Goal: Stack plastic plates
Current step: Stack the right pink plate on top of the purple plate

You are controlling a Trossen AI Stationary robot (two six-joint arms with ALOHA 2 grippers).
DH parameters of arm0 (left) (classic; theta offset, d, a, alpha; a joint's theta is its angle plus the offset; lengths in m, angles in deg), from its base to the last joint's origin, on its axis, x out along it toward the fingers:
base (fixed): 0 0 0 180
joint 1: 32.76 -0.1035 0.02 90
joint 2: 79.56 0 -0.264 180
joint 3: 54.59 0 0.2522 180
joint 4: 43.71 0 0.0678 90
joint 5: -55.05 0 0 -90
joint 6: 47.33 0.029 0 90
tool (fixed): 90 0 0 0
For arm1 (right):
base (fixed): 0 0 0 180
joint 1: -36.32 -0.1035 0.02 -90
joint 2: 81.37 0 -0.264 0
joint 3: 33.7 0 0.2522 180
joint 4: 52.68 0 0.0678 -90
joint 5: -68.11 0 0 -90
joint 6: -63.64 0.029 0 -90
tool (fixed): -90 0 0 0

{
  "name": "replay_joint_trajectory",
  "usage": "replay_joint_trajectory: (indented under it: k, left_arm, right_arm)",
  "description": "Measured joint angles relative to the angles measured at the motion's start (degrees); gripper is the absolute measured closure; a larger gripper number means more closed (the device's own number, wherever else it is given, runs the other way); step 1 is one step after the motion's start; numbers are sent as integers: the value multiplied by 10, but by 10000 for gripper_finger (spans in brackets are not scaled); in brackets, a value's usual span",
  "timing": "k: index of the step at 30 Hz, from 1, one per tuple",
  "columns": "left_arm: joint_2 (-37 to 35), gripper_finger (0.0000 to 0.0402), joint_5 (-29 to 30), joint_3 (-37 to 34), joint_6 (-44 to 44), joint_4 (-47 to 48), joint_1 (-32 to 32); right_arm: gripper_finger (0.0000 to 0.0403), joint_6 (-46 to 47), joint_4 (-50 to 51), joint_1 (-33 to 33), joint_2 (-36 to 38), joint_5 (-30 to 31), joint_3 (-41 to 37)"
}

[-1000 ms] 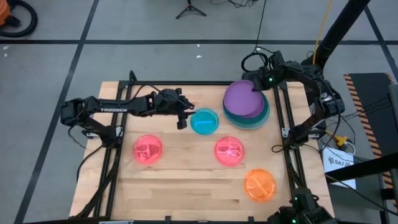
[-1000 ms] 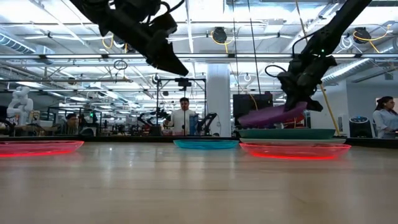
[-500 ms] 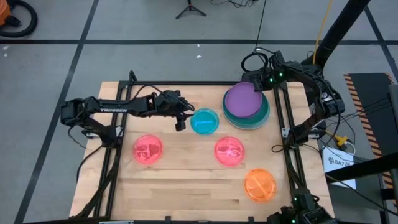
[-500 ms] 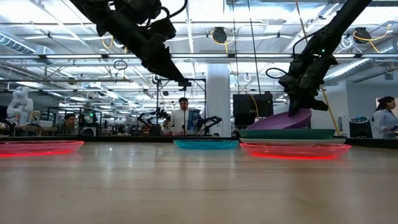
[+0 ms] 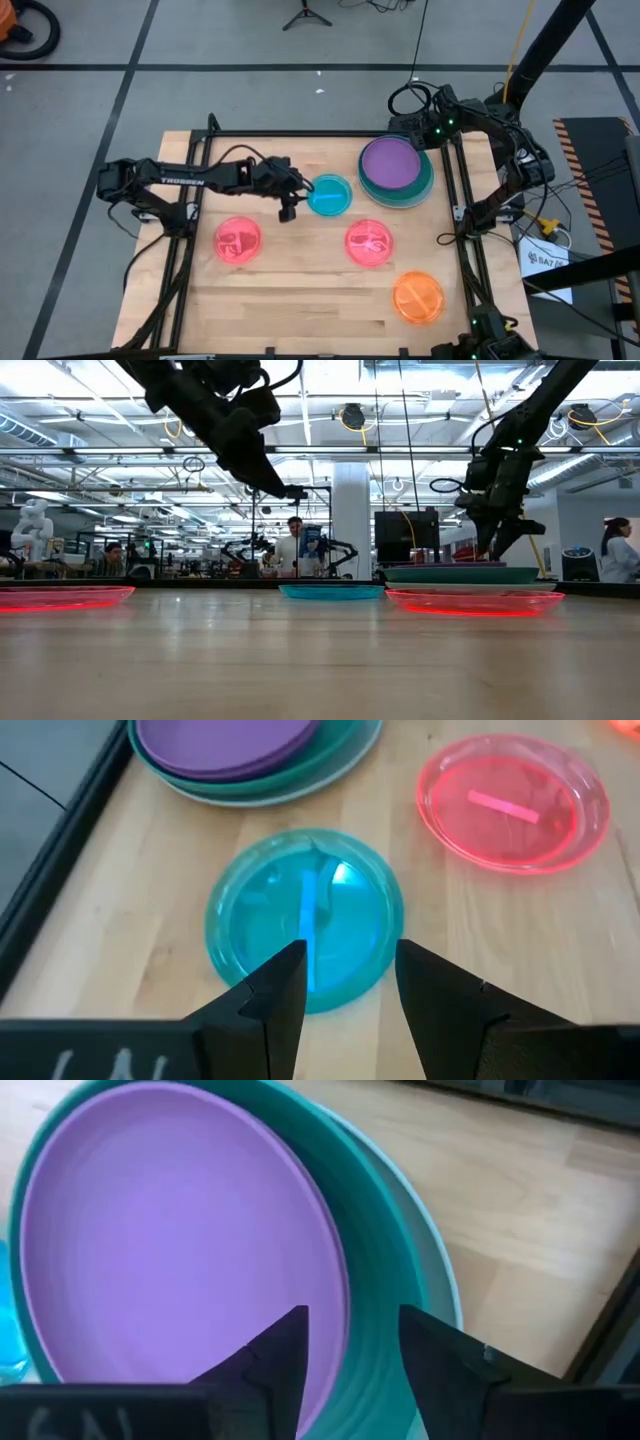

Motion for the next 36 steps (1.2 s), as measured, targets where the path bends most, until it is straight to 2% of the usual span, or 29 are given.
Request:
replay_joint_trajectory:
  k: [6, 13, 19, 27, 36]
  left_arm:
    - [3, 241, 1, 0, -17, 37, 12]
    - [3, 241, 2, 0, -25, 78, 12]
    - [14, 241, 2, 0, -47, 85, 18]
    - [22, 241, 2, 0, -50, 90, 61]
    - [17, 241, 52, 0, -12, 211, 95]
  right_arm:
    - [256, 4, 3, -20, 19, -2, 0]
    - [259, 43, 2, -103, 93, -2, 0]
    - [259, 87, 2, -217, 158, 3, 0]
    - [259, 192, 8, -389, 200, 87, -10]
    - [259, 355, -2, -564, 200, 153, -73]
